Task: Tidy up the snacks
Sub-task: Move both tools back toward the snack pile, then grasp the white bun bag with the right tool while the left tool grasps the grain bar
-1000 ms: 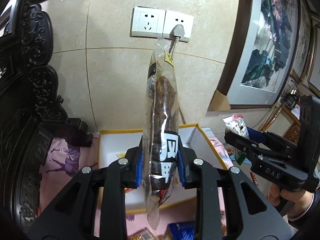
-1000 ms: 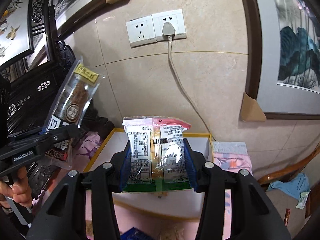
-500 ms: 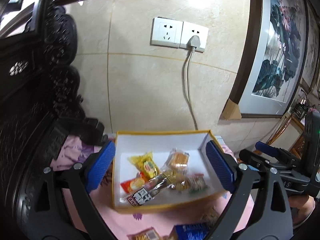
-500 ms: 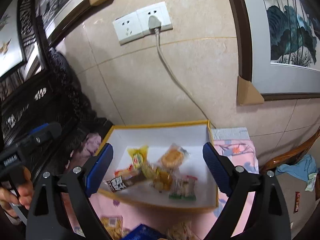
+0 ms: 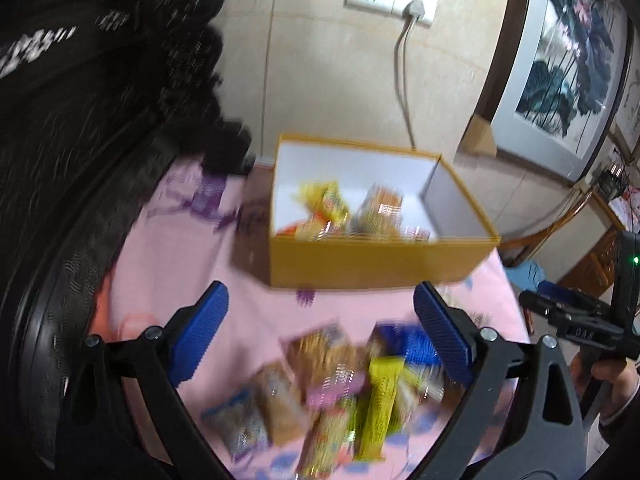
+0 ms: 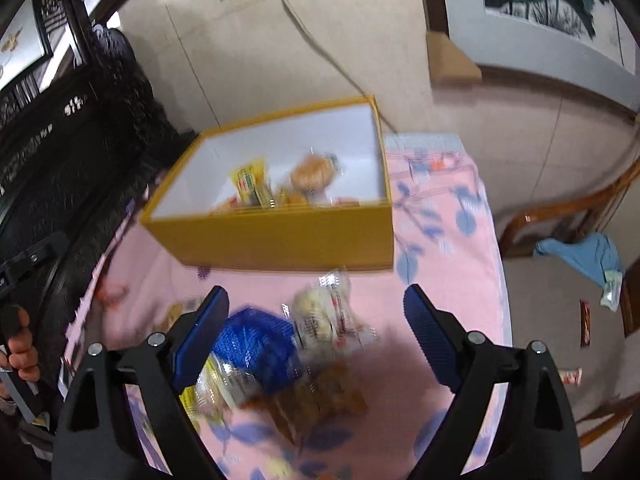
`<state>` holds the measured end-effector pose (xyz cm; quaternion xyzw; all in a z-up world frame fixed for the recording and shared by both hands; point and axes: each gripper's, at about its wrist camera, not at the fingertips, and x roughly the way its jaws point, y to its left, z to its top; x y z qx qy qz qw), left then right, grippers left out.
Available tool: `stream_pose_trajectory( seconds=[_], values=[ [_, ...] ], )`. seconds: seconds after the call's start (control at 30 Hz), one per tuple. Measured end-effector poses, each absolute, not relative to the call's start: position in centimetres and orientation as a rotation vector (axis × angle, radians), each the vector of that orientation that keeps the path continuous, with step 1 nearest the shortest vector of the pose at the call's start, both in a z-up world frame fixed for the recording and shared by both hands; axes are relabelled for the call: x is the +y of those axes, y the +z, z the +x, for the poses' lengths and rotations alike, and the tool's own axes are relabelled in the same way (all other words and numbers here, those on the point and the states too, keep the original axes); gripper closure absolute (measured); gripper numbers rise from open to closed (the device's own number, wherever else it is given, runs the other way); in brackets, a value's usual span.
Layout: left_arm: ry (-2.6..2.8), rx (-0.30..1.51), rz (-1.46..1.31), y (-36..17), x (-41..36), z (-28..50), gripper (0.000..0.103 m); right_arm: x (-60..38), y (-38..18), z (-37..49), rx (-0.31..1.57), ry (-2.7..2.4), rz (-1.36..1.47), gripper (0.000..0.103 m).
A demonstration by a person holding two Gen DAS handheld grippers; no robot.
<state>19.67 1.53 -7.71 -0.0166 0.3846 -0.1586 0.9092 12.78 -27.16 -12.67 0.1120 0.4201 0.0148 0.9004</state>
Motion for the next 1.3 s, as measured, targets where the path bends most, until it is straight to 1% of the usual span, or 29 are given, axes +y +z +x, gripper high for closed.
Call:
stream_pose_trajectory(
  seconds=[0.13, 0.27, 0.33, 0.6, 0.87, 0.9, 0.97, 1.0, 1.03, 1.07, 1.13, 1.3],
  values=[
    [-0.314, 0.848, -0.044, -9.5, 3.2, 17.1, 0.008, -26.7, -14.6, 13.2, 0.926, 0.025, 0.174, 0.022],
    [-0.292, 0.855, -0.057, -9.9, 4.5, 15.3, 0.008, -26.1, -16.4, 15.3, 0.979, 0.034, 0.107, 0.023],
    [-0.28, 0.856, -0.075, -9.9, 5.2, 14.6, 0.008, -25.8, -17.3, 16.4, 1.01, 0.028, 0.059, 0.026],
    [-0.199, 0.849, -0.105, -9.6, 7.9, 13.8, 0.008, -23.8, -20.5, 20.0, 1.105, 0.068, -0.09, 0.027],
    [-0.151, 0.864, -0.121, -10.3, 9.3, 13.9, 0.008, -23.8, -22.4, 21.5, 1.171, 0.078, -0.128, 0.027],
    [-0.15, 0.869, -0.119, -10.4, 9.3, 13.9, 0.008, -23.8, -22.7, 21.7, 1.185, 0.085, -0.129, 0.032],
    [-0.148, 0.876, -0.11, -10.8, 9.3, 13.9, 0.008, -23.8, -23.2, 21.9, 1.203, 0.092, -0.135, 0.038],
    [-0.147, 0.878, -0.103, -10.9, 9.3, 13.9, 0.008, -23.8, -23.5, 21.9, 1.209, 0.098, -0.137, 0.048],
    [-0.149, 0.88, -0.088, -11.1, 9.2, 13.9, 0.008, -23.7, -23.7, 21.9, 1.213, 0.099, -0.143, 0.053],
    [-0.153, 0.88, -0.075, -11.2, 9.1, 13.8, 0.008, -23.7, -23.7, 21.9, 1.205, 0.097, -0.15, 0.054],
    [-0.169, 0.879, -0.035, -11.6, 8.5, 13.7, 0.008, -23.6, -23.7, 21.6, 1.188, 0.1, -0.163, 0.063],
    [-0.246, 0.899, 0.066, -13.1, 6.4, 13.4, 0.008, -24.1, -22.6, 20.1, 1.145, 0.076, -0.16, 0.064]
  ],
)
